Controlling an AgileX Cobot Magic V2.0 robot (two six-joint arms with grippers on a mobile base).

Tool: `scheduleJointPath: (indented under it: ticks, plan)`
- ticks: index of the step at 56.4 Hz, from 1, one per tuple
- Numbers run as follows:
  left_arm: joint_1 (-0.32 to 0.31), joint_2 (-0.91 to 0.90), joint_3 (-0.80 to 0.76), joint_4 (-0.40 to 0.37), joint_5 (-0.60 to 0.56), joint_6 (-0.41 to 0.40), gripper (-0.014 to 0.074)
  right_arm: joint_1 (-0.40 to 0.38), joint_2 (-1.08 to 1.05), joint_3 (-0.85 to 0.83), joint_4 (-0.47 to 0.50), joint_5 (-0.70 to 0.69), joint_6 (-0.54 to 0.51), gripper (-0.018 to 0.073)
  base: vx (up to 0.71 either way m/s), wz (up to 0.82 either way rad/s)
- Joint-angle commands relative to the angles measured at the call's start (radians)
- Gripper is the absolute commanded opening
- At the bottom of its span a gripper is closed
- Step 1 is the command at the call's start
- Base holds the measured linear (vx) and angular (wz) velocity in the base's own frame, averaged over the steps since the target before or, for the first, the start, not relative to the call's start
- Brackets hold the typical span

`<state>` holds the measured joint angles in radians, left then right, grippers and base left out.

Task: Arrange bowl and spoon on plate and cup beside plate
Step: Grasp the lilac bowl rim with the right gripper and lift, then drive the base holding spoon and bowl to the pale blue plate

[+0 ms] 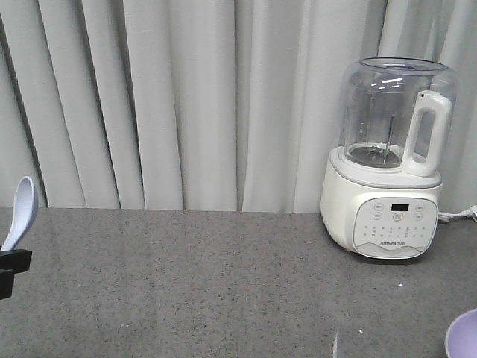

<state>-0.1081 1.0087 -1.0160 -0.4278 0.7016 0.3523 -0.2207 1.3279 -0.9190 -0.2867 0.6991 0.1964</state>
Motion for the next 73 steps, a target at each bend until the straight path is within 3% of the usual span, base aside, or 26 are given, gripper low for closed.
scheduleJointPath:
  ticks: [1, 14, 27, 36, 47, 73]
  plan:
    - [-0.008, -0.024, -0.029, -0.027, -0.079, 0.005, -0.0006, 0.081, -0.117, -0.026, 0.011, -0.086, -0.090, -0.0009, 0.00, 0.00]
    - [-0.008, -0.110, 0.033, -0.027, -0.139, 0.001, -0.0004, 0.296, -0.360, -0.026, 0.043, -0.133, -0.129, -0.0008, 0.00, 0.00]
    - [-0.008, -0.312, 0.217, -0.027, -0.178, 0.002, -0.0001, 0.397, -0.636, 0.014, 0.087, -0.149, -0.128, -0.0008, 0.00, 0.00]
    - [-0.008, -0.502, 0.356, -0.027, -0.222, 0.003, 0.0000, 0.409, -0.851, 0.129, 0.078, -0.182, -0.137, -0.0008, 0.00, 0.00]
    - [-0.008, -0.656, 0.412, -0.027, -0.247, 0.003, 0.0000, 0.409, -0.990, 0.212, 0.075, -0.186, -0.156, -0.0008, 0.00, 0.00]
    - [-0.008, -0.675, 0.412, -0.035, -0.229, 0.002, 0.0000, 0.409, -0.998, 0.213, 0.064, -0.151, -0.163, -0.0008, 0.00, 0.00]
